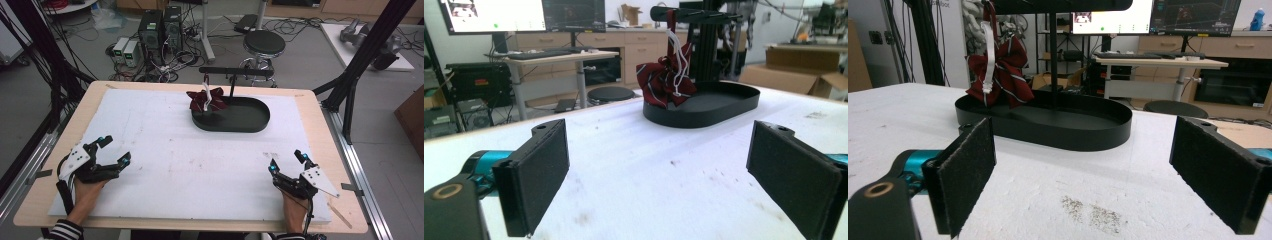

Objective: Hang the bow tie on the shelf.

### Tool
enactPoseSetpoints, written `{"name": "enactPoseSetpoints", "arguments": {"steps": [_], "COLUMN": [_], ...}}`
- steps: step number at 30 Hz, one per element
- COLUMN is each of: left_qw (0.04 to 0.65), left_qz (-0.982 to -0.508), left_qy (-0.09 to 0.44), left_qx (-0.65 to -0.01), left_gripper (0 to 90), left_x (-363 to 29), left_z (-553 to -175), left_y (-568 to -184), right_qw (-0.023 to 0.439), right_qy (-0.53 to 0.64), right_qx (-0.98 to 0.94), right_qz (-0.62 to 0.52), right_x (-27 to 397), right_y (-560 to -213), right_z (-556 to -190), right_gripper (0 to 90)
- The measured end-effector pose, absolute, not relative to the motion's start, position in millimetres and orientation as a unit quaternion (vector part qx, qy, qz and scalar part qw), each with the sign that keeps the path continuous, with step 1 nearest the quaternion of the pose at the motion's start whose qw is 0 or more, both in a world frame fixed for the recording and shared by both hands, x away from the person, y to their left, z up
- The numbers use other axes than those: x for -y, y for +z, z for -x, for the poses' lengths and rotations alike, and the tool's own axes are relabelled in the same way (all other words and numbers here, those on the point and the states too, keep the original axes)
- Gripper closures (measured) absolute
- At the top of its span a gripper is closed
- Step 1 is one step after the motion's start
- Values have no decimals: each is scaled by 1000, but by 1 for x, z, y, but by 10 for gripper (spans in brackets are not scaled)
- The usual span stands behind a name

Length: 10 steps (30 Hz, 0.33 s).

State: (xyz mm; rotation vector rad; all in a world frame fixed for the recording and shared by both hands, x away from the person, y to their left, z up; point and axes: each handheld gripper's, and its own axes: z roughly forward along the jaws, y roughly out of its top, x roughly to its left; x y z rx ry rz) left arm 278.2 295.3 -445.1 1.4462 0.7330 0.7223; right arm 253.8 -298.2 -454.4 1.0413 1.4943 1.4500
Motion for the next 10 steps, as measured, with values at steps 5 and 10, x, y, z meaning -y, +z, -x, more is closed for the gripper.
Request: {"name": "enactPoseSetpoints", "arguments": {"steps": [5,10], "left_qw": [639,638], "left_qz": [-615,-609], "left_qy": [324,338], "left_qx": [-330,-327], "left_gripper": [105,105], "left_x": [-299,-298], "left_z": [-270,-268], "left_y": [-455,-455], "right_qw": [396,397], "right_qy": [571,570], "right_qx": [-590,-591], "right_qz": [-411,-410], "right_x": [298,297], "right_y": [-454,-454], "right_z": [-254,-254], "right_gripper": [103,103]}}
